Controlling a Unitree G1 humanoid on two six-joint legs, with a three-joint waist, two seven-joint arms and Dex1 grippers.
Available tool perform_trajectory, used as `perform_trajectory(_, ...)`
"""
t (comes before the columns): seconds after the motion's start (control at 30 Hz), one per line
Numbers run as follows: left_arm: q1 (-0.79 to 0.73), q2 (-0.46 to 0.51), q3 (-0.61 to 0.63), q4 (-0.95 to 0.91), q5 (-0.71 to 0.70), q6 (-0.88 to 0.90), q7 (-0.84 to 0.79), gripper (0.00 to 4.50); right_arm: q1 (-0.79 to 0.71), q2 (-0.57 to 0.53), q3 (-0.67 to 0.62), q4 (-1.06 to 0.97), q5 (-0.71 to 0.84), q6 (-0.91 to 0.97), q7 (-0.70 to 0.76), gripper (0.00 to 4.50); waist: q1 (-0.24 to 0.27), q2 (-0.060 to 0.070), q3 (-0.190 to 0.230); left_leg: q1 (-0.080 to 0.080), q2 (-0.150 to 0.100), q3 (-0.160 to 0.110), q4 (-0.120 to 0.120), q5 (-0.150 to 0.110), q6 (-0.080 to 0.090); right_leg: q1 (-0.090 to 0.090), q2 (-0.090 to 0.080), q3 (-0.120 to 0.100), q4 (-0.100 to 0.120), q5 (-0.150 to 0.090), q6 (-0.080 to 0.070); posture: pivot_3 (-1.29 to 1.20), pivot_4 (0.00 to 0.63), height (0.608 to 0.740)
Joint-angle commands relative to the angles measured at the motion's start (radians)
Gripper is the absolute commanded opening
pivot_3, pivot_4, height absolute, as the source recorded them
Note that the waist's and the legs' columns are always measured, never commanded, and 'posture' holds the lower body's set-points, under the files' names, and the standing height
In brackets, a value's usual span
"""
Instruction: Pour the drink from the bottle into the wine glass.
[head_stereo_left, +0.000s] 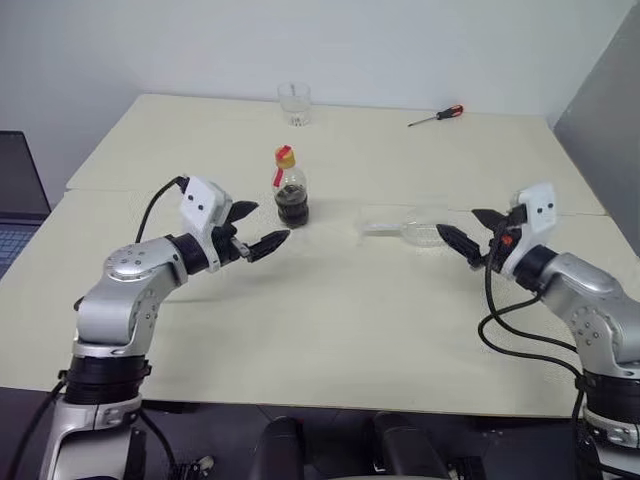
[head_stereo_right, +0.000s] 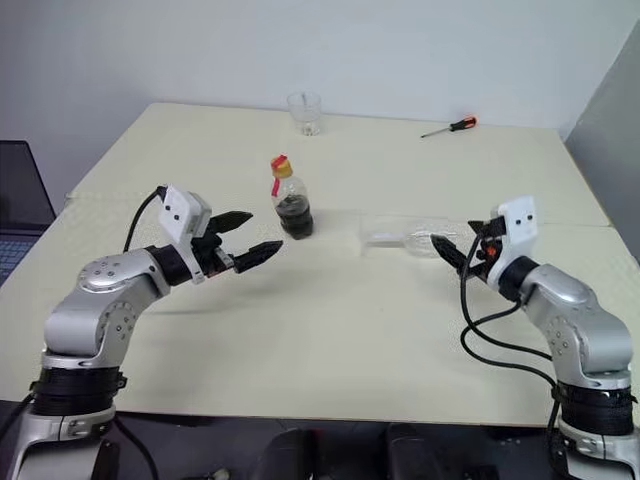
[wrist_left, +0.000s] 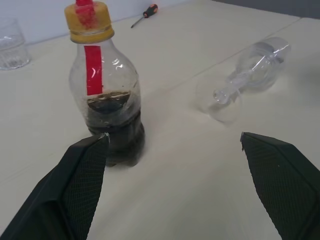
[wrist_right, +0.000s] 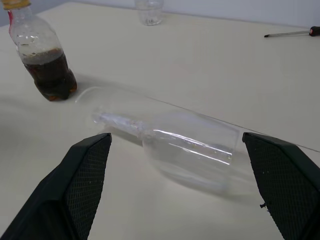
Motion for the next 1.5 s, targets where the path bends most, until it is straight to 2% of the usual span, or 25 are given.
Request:
perform_trajectory(0.03, -0.010, 0.034, 0.032, -0.041, -0.032, 0.027, -0.028, 4.47, 0.014, -0.016, -0.037, -0.054, 0.025, 0.006, 0.008, 4.50, 0.000, 0.000, 0.000, 0.000, 0.000, 0.000, 0.000, 0.000, 0.000, 0.000, 0.000, 0.000, 0.000, 0.000, 0.000, 0.00, 0.150, 0.740)
perform_trajectory(0.3, 0.006, 0.017, 0.054, -0.044, -0.036, 0.014, 0.013, 4.47, -0.003, 0.006, -0.021, -0.066, 0.067, 0.007, 0.032, 4.50, 0.001, 0.000, 0.000, 0.000, 0.000, 0.000, 0.001, 0.000, 0.000, 0.000, 0.000, 0.000, 0.000, 0.000, 0.000, 0.00, 0.150, 0.740)
perform_trajectory(0.73, 0.032, 0.052, 0.122, -0.009, -0.061, 0.013, 0.002, 4.47, 0.064, -0.096, -0.036, -0.133, 0.151, 0.036, 0.162, 4.50, 0.003, 0.000, 0.000, 0.000, 0.000, 0.000, 0.002, 0.000, 0.000, 0.000, 0.000, 0.000, 0.000, 0.000, 0.000, 0.00, 0.150, 0.740)
perform_trajectory(0.87, -0.029, -0.028, 0.086, 0.062, 0.008, -0.075, 0.094, 4.47, 0.069, -0.113, -0.026, -0.166, 0.166, 0.029, 0.176, 4.50, 0.005, 0.000, 0.000, 0.000, 0.000, 0.000, 0.003, 0.000, 0.000, 0.001, 0.000, 0.000, 0.001, 0.000, 0.000, 0.00, 0.150, 0.740)
perform_trajectory(1.0, -0.079, -0.113, 0.075, 0.134, 0.029, -0.121, 0.148, 4.47, 0.005, -0.089, 0.010, -0.197, 0.183, 0.042, 0.140, 4.50, 0.004, 0.000, 0.000, -0.002, 0.000, -0.001, 0.008, 0.000, 0.000, 0.001, 0.000, -0.001, 0.001, 0.000, 0.000, 0.00, 0.150, 0.740)
perform_trajectory(1.27, -0.148, -0.222, 0.015, 0.298, 0.161, -0.250, 0.278, 4.47, -0.065, -0.046, 0.095, -0.280, 0.216, 0.094, 0.088, 4.50, 0.006, 0.000, 0.000, -0.005, 0.000, -0.001, 0.010, 0.000, 0.000, 0.001, 0.000, -0.002, 0.001, 0.003, -0.004, 0.00, 0.150, 0.740)
perform_trajectory(1.5, -0.199, -0.277, -0.006, 0.429, 0.170, -0.328, 0.248, 4.47, -0.077, -0.046, 0.104, -0.318, 0.230, 0.114, 0.064, 4.50, 0.006, 0.000, 0.000, -0.005, 0.000, -0.001, 0.010, 0.000, 0.000, 0.001, 0.000, -0.002, 0.001, 0.003, -0.004, 0.00, 0.150, 0.740)
